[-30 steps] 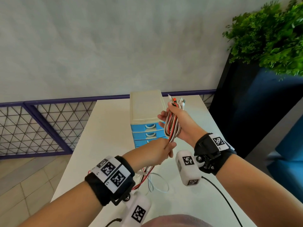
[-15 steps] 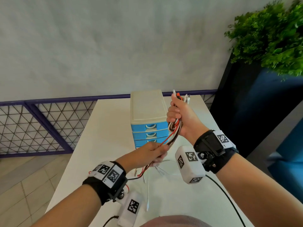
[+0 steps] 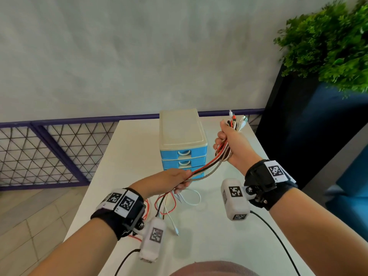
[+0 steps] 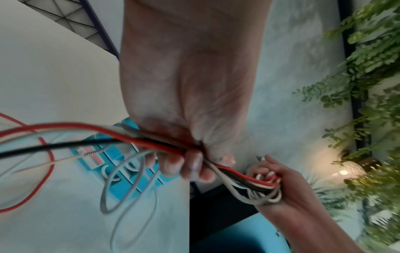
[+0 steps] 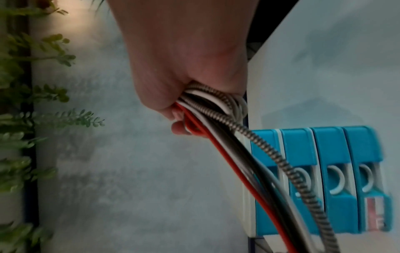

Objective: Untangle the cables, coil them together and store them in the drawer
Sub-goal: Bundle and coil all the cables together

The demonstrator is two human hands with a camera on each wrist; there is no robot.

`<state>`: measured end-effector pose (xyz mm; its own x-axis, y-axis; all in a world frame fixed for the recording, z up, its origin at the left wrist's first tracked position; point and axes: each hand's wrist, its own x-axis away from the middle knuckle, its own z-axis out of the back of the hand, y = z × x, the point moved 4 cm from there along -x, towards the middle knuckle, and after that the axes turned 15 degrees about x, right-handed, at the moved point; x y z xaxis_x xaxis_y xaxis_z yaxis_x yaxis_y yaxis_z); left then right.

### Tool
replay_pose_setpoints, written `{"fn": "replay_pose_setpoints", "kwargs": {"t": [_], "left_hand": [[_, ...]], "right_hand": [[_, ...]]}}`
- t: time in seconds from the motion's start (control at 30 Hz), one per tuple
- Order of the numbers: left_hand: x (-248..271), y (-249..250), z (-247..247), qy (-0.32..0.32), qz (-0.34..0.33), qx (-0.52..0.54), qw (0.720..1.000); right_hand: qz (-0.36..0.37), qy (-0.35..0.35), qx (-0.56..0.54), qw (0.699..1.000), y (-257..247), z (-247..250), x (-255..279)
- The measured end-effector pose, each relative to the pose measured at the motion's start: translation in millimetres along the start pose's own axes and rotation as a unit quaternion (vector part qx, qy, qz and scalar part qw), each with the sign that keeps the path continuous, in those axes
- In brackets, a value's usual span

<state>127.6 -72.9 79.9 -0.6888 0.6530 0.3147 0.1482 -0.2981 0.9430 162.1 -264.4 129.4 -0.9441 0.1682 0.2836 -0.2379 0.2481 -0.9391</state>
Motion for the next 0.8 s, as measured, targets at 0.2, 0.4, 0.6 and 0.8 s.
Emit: {"fn": "replay_pose_setpoints", "kwargs": {"t": [0.2, 0.4, 0.6, 0.8], "left_hand": [[-2, 24, 6, 0.12, -0.047, -0.323, 0.937], [0, 56, 4, 0.171, -0.176, -0.402, 0.882], [7, 69, 2, 0.157, -0.196, -0.283, 0.925], [16, 69, -1, 0.163, -0.178, -0.194, 0.951]], "right_hand": [[0.037, -0.031, 0.278, 0.959, -5, -3, 3], [0.012, -0.161, 0.333, 0.929, 7, -16, 16], [-0.1, -0.348, 0.201, 0.91, 19, -28, 40], [-0.131, -0.438, 0.189, 0.869, 30, -29, 48]]}}
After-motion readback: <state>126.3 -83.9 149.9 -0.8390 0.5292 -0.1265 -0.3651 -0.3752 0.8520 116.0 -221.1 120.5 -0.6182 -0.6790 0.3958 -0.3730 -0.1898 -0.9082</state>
